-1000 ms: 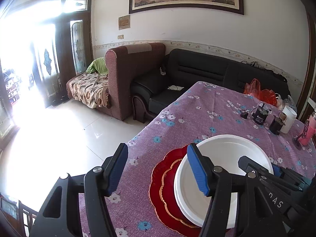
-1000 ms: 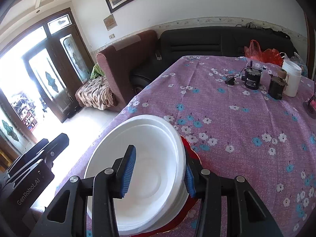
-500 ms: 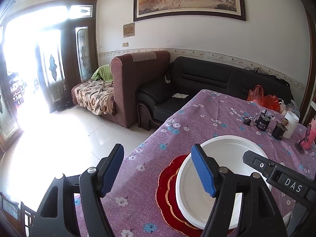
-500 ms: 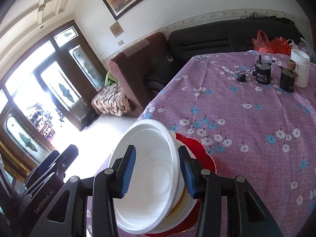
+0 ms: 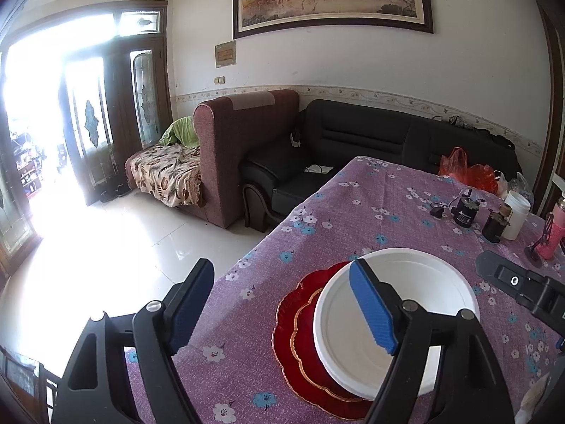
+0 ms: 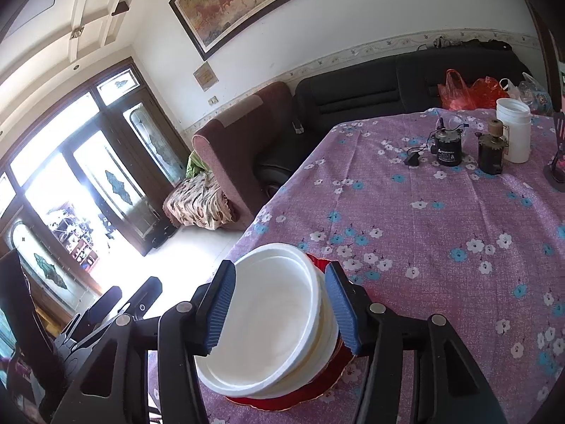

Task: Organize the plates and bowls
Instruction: 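Lower the white bowl onto the cream bowl and open the right gripper, then withdraw the right gripper from the stack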

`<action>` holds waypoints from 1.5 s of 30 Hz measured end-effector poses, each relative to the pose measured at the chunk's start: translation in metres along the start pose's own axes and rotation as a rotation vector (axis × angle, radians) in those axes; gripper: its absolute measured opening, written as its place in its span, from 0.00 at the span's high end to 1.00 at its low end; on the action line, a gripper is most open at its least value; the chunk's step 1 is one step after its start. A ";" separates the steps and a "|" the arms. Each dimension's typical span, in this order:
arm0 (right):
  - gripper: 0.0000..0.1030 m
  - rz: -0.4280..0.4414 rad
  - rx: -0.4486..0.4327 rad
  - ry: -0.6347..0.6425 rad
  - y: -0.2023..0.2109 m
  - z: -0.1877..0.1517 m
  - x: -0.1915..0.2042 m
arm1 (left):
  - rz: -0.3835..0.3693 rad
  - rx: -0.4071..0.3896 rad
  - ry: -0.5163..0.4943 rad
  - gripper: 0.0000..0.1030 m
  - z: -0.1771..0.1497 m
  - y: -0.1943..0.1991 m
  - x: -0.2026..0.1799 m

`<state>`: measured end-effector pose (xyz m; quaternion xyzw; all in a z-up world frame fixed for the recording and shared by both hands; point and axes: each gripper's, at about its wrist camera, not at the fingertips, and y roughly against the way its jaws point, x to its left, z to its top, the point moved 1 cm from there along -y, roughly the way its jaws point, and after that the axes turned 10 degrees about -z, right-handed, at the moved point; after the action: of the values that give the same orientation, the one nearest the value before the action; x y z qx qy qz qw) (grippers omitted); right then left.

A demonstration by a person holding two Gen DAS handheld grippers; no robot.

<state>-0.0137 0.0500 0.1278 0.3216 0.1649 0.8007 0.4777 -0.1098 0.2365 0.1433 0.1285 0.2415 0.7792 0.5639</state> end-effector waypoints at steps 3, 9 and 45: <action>0.42 -0.016 -0.013 -0.010 0.010 -0.007 -0.006 | -0.009 -0.010 -0.005 0.23 0.000 0.005 -0.003; 0.37 -0.076 -0.062 -0.012 0.032 -0.027 -0.016 | -0.033 -0.028 -0.023 0.17 -0.002 0.017 -0.014; 0.24 -0.299 -0.073 0.085 0.062 -0.118 -0.030 | -0.111 0.068 -0.026 0.03 -0.085 0.036 -0.028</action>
<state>-0.1238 -0.0014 0.0649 0.2415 0.2017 0.7392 0.5955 -0.1702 0.1814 0.0922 0.1441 0.2674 0.7363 0.6046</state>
